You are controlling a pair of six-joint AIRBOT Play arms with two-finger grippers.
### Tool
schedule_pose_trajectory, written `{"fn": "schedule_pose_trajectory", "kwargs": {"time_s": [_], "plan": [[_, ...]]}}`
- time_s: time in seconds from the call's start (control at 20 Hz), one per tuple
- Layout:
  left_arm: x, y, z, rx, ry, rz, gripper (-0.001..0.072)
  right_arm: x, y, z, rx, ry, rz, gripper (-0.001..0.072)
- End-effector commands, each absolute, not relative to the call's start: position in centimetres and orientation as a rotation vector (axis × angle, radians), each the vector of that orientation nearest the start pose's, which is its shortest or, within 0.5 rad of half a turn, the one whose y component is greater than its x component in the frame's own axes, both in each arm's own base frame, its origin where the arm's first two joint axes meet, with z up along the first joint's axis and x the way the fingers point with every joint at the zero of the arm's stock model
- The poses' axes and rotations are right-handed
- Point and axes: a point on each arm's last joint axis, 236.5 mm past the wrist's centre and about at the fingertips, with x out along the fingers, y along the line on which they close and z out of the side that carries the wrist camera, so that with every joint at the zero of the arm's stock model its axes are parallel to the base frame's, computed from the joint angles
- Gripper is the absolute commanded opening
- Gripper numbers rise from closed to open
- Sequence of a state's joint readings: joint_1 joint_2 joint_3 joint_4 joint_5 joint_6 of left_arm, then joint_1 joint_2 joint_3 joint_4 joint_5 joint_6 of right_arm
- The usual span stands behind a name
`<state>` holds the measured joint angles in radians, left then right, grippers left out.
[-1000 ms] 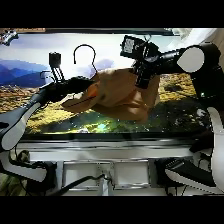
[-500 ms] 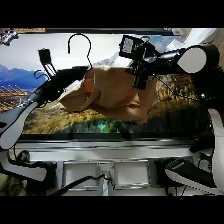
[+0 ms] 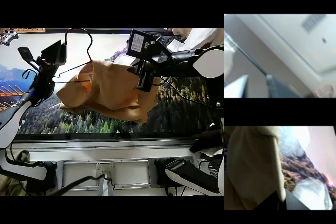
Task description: Fold the clothes and pants, and hang the long-sleeved shirts on hangers.
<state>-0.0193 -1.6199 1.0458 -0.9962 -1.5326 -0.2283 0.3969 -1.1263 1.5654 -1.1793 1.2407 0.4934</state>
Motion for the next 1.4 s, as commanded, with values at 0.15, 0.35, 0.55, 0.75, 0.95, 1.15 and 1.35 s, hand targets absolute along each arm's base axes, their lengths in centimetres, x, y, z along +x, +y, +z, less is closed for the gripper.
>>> {"fn": "schedule_pose_trajectory", "kwargs": {"time_s": [0.15,0.35,0.55,0.75,0.95,1.15,1.35], "plan": [[49.8,-7.0,29.5,-1.041,-0.212,-0.718,0.0071,33.1,24.0,25.0,-0.608,0.479,0.995,0.0025],[47.5,-4.2,29.8,-0.610,-0.049,-0.407,0.0066,33.7,24.1,25.5,-0.513,0.494,0.949,0.0025],[43.4,-6.9,26.3,-0.497,0.237,-0.319,0.0025,34.1,24.2,26.0,-0.498,0.476,0.935,0.0025],[40.1,-12.3,20.8,-0.427,0.515,-0.326,0.0419,34.0,24.4,26.1,-0.482,0.476,0.941,0.0025],[37.9,-19.8,18.8,-0.385,0.608,-0.494,0.0517,33.9,24.5,26.1,-0.471,0.479,0.942,0.0025],[37.7,-22.5,16.0,-0.363,0.686,-0.534,0.0517,33.7,24.5,25.9,-0.459,0.497,0.943,0.0025],[39.3,-23.4,14.9,-0.454,0.696,-0.524,0.0494,33.6,24.5,25.8,-0.458,0.502,0.945,0.0025]]}}
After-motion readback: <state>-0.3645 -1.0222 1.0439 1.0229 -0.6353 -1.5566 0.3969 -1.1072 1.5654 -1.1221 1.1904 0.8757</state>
